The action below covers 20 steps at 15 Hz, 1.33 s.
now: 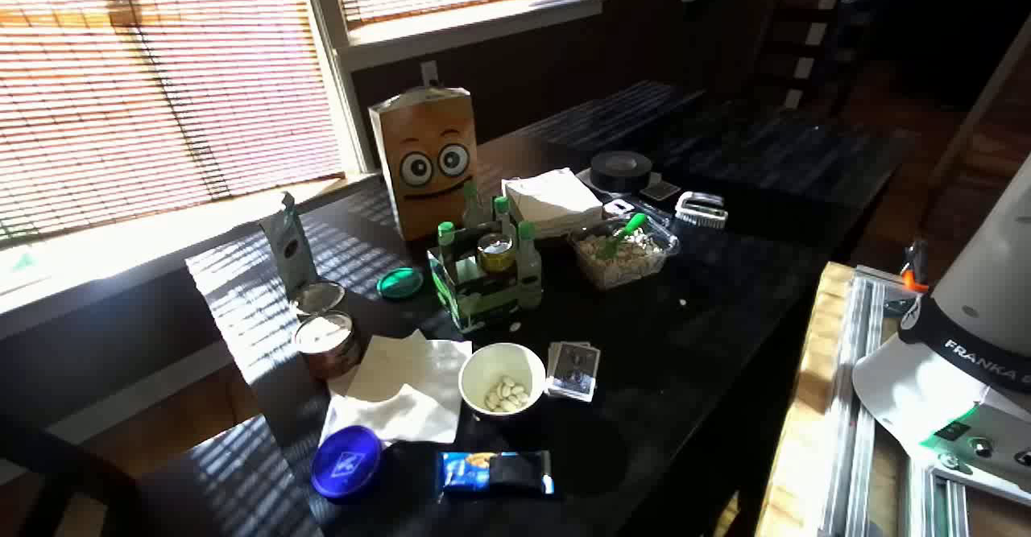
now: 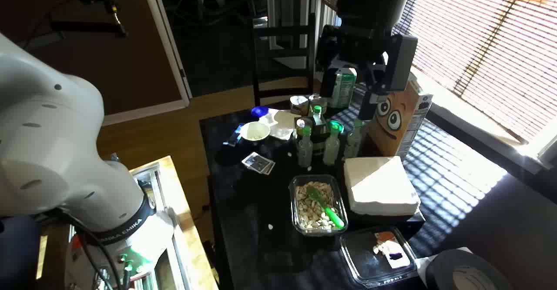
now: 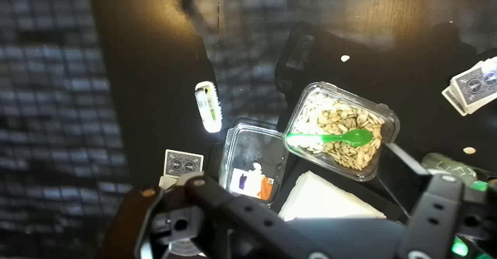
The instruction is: Use the brush to sweep the white objects to the right
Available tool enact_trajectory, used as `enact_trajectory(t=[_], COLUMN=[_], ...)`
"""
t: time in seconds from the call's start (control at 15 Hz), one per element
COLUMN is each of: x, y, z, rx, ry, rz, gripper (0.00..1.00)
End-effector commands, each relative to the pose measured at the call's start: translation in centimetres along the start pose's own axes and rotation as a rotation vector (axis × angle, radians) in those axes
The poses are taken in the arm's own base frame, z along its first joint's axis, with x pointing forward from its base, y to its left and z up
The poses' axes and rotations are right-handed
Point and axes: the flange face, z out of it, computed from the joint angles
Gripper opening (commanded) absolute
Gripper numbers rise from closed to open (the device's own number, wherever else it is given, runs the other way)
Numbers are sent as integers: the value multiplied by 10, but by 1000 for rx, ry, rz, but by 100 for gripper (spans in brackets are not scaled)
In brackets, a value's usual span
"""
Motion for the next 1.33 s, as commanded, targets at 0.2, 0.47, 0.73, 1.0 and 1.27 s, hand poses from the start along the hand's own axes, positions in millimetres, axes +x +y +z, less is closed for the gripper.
enact_trajectory(t=[0.2,0.47,0.73,1.0,1.27], x=[0,0,0,19,33], y=[0,0,0,-2,35], z=[-1,0,0,15,70], rx=[0,0,0,57,246], ry=[-1,-1,-1,82,171], rz=[0,0,0,-2,-83], gripper=[100,100,100,100,100])
